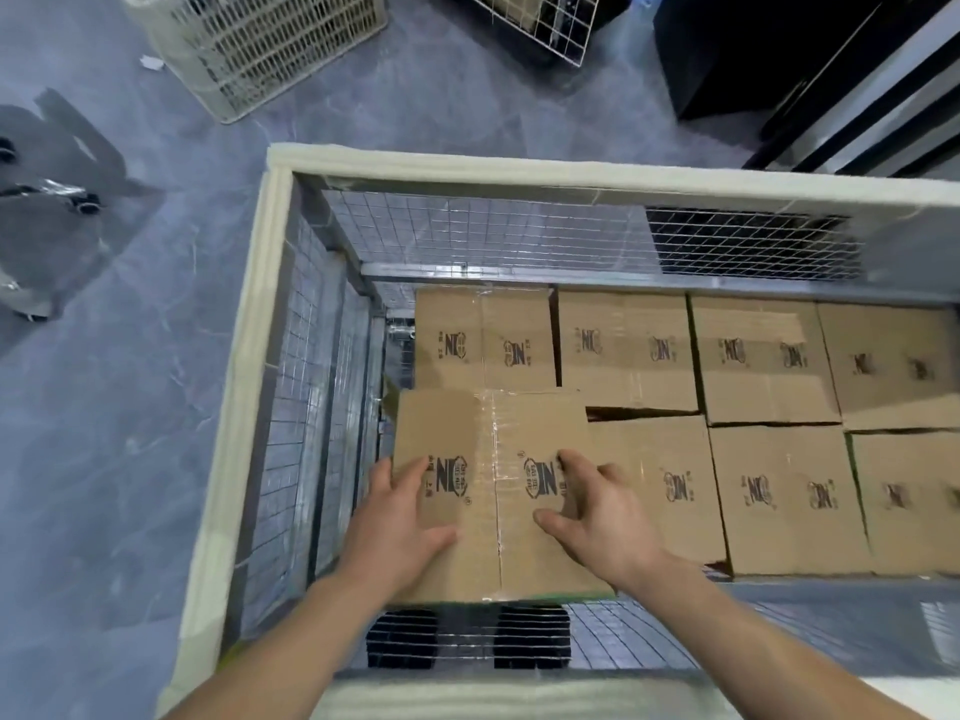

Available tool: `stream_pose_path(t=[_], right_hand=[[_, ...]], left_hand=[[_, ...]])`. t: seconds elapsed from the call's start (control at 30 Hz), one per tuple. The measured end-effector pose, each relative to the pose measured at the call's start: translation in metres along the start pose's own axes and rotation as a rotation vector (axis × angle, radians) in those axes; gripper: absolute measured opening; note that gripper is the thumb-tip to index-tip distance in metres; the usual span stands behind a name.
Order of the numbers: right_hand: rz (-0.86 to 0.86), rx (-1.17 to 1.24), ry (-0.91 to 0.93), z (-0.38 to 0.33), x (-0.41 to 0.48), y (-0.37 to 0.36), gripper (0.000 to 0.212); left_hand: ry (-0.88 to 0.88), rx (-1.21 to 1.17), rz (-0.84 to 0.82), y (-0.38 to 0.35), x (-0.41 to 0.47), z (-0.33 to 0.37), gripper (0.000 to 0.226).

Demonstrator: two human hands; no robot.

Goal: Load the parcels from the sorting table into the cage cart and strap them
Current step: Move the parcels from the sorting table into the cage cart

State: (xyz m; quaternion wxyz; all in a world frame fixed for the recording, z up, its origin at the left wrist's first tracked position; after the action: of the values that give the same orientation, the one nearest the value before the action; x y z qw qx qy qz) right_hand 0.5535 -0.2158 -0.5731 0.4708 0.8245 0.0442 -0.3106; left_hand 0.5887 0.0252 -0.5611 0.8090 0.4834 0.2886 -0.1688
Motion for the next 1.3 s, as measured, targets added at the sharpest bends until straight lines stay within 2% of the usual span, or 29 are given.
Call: stream_pose_path(t=[0.33, 0.77, 1.13, 1.3], right_hand=[[-0.008, 0.038, -0.012, 0.013, 0.049, -0.025, 0.083], [0.068, 0.162, -0.016, 0.015, 0.070, -0.025, 0.085], [-0.106, -0.045, 0.041, 0.048, 0.094, -0.066, 0.078], [-0.164, -0.184, 0.087, 0.060, 0.106, -0.094, 0.069]], left_hand=[[-0.018, -0.015, -0.051, -0.022, 0.054, -0.007, 0.094], [-0.052, -0.031, -0.003, -0.024, 0.079, -0.008, 0.102], [-0.096, 0.115, -0.089, -0.099, 0.099, -0.035, 0.099], [-0.092, 0.194, -0.110, -0.123, 0.114, -0.043, 0.076]])
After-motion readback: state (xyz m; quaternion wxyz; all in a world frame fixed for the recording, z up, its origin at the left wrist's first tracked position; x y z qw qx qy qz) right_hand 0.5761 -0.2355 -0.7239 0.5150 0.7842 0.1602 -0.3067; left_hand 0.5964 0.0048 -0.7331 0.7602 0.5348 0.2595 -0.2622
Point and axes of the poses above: each hand's wrist, its own x-axis towards the middle knuckle, its own y-axis out of the back of the hand, z = x × y, the point moved 7 cm from there along x, towards the middle knuckle, and after that the axes turned 9 degrees about z, right-handed, at the moved point
